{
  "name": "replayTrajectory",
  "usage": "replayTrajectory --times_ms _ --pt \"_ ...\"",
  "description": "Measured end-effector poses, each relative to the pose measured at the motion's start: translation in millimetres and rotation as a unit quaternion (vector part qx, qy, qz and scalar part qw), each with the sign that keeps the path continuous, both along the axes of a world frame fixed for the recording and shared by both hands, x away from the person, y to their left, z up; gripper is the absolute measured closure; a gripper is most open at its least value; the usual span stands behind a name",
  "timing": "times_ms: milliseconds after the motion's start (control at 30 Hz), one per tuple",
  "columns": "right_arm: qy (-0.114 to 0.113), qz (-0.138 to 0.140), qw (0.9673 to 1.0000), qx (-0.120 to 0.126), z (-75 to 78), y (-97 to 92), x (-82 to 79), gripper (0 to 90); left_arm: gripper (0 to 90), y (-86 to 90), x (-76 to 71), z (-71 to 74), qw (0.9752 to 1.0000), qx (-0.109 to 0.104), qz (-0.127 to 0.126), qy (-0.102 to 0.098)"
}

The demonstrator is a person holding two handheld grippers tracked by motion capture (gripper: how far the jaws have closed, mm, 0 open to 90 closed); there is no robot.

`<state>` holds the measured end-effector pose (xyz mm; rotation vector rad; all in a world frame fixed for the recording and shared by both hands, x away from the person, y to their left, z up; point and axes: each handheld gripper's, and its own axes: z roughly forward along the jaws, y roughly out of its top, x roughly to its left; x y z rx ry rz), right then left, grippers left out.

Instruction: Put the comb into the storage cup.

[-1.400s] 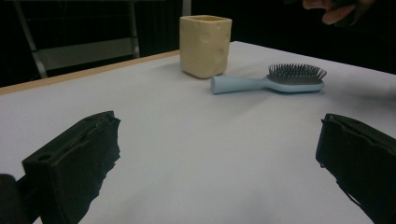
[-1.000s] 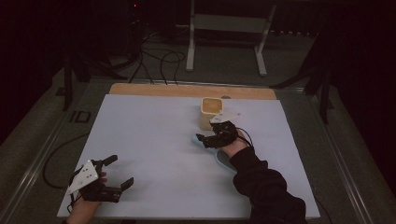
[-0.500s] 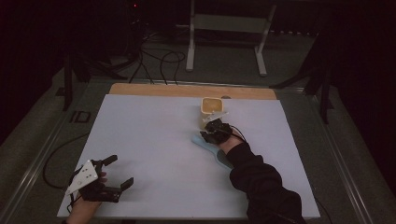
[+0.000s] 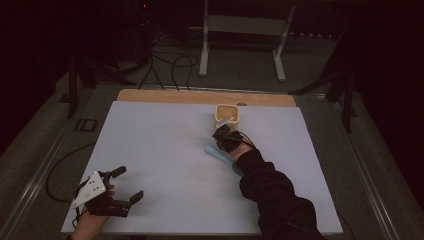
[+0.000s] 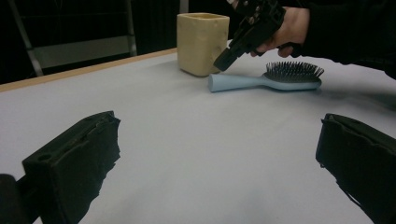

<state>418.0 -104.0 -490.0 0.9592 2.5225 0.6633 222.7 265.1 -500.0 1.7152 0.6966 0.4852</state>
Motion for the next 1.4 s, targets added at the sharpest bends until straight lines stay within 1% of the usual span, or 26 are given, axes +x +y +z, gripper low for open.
replayTrajectory --times_ms 33,67,100,133,167,200,233,300,367,400,433,467,500,600,667,767,867,933,967,1033,1133,1167,1200,1300,1400 --pt "0.0 0.0 1.0 0.0 0.0 0.0 0.0 90.0 0.0 0.0 0.0 0.0 1.0 0.0 0.0 0.0" --pt "0.004 0.001 0.9999 -0.017 -3.5 4.6 2.3 90.0 0.0 0.1 0.2 -0.2 1.0 0.001 -0.001 0.001" --pt "0.004 0.001 0.9999 -0.017 -3.5 4.6 2.3 90.0 0.0 -0.1 0.2 -0.4 1.0 0.003 0.0 0.001" --pt "0.015 0.004 0.9997 -0.019 -5.8 7.0 3.2 90.0 0.0 -0.4 0.2 -0.5 1.0 0.003 0.0 0.001" --pt "0.015 0.004 0.9997 -0.019 -5.8 7.0 3.2 90.0 0.0 -0.6 0.2 -0.6 1.0 0.003 -0.001 0.001" --pt "0.024 0.007 0.9994 -0.026 -7.0 10.5 2.4 90.0 0.0 -0.6 0.3 -0.7 1.0 0.004 -0.002 0.002" --pt "0.023 0.01 0.9993 -0.028 -7.4 11.6 2.1 90.0 0.0 -0.8 0.5 -0.8 1.0 0.004 -0.003 0.002" --pt "0.024 0.007 0.9993 -0.029 -6.9 12.9 1.6 90.0 0.0 -0.7 0.6 -0.8 1.0 0.003 -0.002 0.002" --pt "0.027 0.013 0.9992 -0.026 -6.5 14.3 1.3 90.0 0.0 -0.6 0.8 -0.7 1.0 0.003 -0.001 0.002" --pt "0.032 0.011 0.9991 -0.024 -6.3 15.3 0.2 90.0 0.0 -0.4 0.8 -0.7 1.0 0.002 -0.001 0.002" --pt "0.032 0.011 0.9991 -0.024 -6.3 15.3 0.2 90.0 0.0 -0.4 0.8 -0.7 1.0 0.002 -0.001 0.002" --pt "0.035 0.021 0.9989 -0.022 -6.7 18.6 -3.1 90.0 0.0 -0.5 0.9 -0.7 1.0 0.003 -0.001 0.002" --pt "0.035 0.021 0.9989 -0.022 -6.7 18.6 -3.1 90.0 0.0 -0.6 0.9 -0.8 1.0 0.002 0.0 0.003" --pt "0.041 0.034 0.9983 -0.025 -6.2 23.0 -7.6 90.0 0.0 -1.1 0.8 -0.8 1.0 0.006 -0.001 0.003" --pt "0.054 0.044 0.9974 -0.019 -6.1 26.5 -13.9 90.0 0.0 -1.1 0.6 -0.6 1.0 0.008 -0.002 0.002" --pt "0.055 0.052 0.9969 -0.019 -6.4 29.0 -19.2 90.0 0.0 -0.9 0.7 -0.5 1.0 0.007 -0.002 0.003" --pt "0.06 0.072 0.9953 -0.023 -5.7 34.2 -29.9 90.0 0.0 -1.0 0.8 -0.4 1.0 0.007 -0.001 0.003" --pt "0.064 0.082 0.9944 -0.019 -5.6 36.7 -36.2 90.0 0.0 -1.5 0.7 -0.3 1.0 0.009 0.0 0.003" --pt "0.062 0.087 0.994 -0.023 -5.5 37.5 -39.3 90.0 0.0 -1.6 0.7 -0.3 0.9999 0.01 0.0 0.003" --pt "0.062 0.09 0.9938 -0.022 -5.4 39.2 -46.0 90.0 0.0 -1.7 0.6 -0.2 0.9999 0.01 0.0 0.002" --pt "0.063 0.104 0.9923 -0.024 -6.3 39.4 -55.3 90.0 0.0 -1.6 0.7 -0.3 1.0 0.009 0.0 0.003" --pt "0.066 0.1 0.9925 -0.023 -6.8 40.1 -59.3 90.0 0.0 -1.6 0.7 -0.3 1.0 0.01 0.0 0.003" --pt "0.068 0.104 0.9919 -0.025 -7.4 39.7 -62.2 90.0 0.0 -1.7 0.7 -0.3 0.9999 0.01 0.0 0.003" --pt "0.072 0.105 0.9915 -0.025 -9.0 38.2 -71.6 90.0 0.0 -1.8 0.7 -0.4 0.9999 0.01 0.0 0.003" --pt "0.074 0.114 0.9905 -0.022 -9.6 34.9 -82.0 90.0 0.0 -2.0 0.8 -0.4 0.9999 0.012 -0.001 0.003"
